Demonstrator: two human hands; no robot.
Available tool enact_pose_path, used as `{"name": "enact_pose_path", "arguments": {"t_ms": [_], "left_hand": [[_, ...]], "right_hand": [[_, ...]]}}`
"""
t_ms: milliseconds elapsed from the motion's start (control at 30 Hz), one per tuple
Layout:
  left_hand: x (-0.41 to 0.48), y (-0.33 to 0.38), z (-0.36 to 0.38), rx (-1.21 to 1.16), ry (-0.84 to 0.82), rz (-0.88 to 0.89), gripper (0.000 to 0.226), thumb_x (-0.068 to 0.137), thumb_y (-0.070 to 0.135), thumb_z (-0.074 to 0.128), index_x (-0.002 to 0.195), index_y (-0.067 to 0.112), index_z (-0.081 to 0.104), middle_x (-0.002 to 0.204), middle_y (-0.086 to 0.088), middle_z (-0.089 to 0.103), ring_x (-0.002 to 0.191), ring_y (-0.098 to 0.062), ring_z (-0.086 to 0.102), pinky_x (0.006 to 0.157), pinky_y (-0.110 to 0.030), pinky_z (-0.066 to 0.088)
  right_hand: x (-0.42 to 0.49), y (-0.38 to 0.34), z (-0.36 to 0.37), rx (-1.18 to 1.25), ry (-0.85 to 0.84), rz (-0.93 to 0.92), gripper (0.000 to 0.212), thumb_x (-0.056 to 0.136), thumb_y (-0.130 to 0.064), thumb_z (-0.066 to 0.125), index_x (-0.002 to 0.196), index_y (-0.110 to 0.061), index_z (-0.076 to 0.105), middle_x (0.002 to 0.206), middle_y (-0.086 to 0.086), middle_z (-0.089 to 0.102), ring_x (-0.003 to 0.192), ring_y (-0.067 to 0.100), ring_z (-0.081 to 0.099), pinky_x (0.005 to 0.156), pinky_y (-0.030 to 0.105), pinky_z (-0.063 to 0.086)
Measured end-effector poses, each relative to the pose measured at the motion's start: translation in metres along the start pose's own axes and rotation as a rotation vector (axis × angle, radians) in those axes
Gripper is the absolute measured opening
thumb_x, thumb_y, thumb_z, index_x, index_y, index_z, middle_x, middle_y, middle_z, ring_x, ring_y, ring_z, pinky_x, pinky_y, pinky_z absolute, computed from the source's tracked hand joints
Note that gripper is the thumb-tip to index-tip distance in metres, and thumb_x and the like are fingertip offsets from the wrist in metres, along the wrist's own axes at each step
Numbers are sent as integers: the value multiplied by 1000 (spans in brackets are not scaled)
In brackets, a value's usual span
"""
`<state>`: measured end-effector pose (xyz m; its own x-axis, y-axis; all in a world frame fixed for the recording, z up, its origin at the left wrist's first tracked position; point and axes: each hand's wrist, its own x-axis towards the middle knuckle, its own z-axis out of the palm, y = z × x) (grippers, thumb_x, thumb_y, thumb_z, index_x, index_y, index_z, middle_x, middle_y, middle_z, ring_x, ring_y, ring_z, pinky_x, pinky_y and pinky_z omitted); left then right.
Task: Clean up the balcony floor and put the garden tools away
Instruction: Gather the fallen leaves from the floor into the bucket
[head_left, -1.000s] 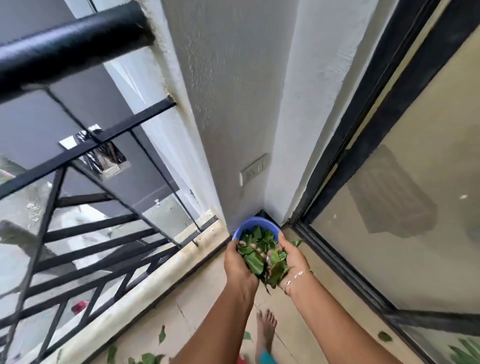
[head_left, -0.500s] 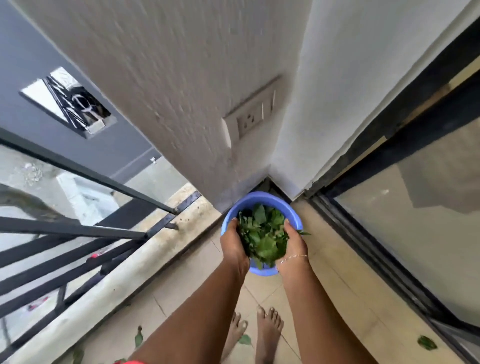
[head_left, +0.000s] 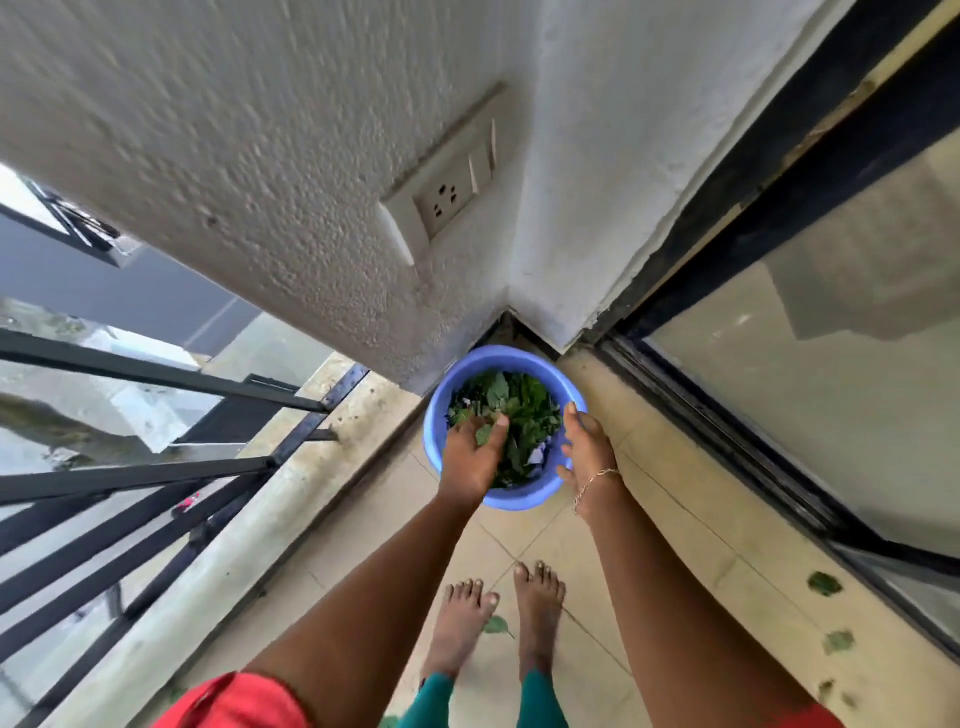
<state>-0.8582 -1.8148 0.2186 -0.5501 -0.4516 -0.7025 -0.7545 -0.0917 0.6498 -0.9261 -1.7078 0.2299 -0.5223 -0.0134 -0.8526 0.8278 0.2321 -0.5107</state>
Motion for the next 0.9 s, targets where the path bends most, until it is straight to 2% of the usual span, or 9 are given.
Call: {"name": "enact_pose_path", "arguments": {"t_ms": [33,67,100,200,300,467,567,733,900], "left_hand": [[-14,5,-7,157,-8,68,46,94,39,54,126,6,54,130,-12,54,122,-25,49,100,-30,37],[-28,12,-15,316,-12,145,47,94,39,54,126,5,54,130,-14,52,122,-27,49,98,-30,36],[-42,19,-23,461,-17,217,47,94,38,53,127,5,54,130,-16,50,122,-29,47,97,-32,36],[-90,45,-45,784,-64,343,48,96,39,48,133,9,46,134,-14,42,123,-32,41,96,-40,39],[-144,69,-61,1064,-108,422,51,95,45,44,134,13,41,136,-8,38,125,-28,36,93,-39,39],[-236,98,-61,1252,-240,693,55,96,49,36,139,14,35,138,-8,35,129,-25,32,99,-37,36],[-276,101,-45,1313,-331,838,54,97,49,33,140,16,33,140,-6,34,128,-24,33,97,-36,38],[-317,96,-12,1409,-473,1085,51,97,48,37,135,15,40,136,-6,40,126,-25,37,97,-36,37],[-356,84,30,1332,-632,1250,44,94,37,51,126,7,53,127,-14,50,118,-34,44,90,-44,42]], "right_hand": [[-15,-2,-7,-87,20,-88,34,96,-34,46,115,-6,53,107,23,58,97,31,56,85,30,46],[-31,-3,-14,-206,44,-170,27,94,-31,51,106,-7,55,93,15,59,89,25,55,74,23,45],[-49,-4,-22,-358,73,-232,25,92,-30,55,103,-8,56,89,10,60,89,24,55,71,25,45],[-105,-4,-46,-905,185,-387,37,90,-33,56,119,-9,55,113,16,57,107,33,53,87,37,43],[-173,-5,-69,-1175,259,-487,37,92,-36,48,124,-16,50,123,10,51,114,29,47,93,33,37],[-279,10,-106,-1109,406,-423,39,94,-33,44,131,-21,44,129,5,46,119,25,43,98,32,32],[-326,31,-128,-1064,495,-376,38,93,-33,43,129,-20,45,128,6,46,119,25,43,98,31,31],[-382,89,-163,-946,620,-245,38,94,-32,42,129,-19,45,129,7,44,118,24,43,98,32,33],[-431,170,-189,-690,735,-46,38,95,-35,42,129,-17,44,128,8,42,115,25,46,94,31,39]]}}
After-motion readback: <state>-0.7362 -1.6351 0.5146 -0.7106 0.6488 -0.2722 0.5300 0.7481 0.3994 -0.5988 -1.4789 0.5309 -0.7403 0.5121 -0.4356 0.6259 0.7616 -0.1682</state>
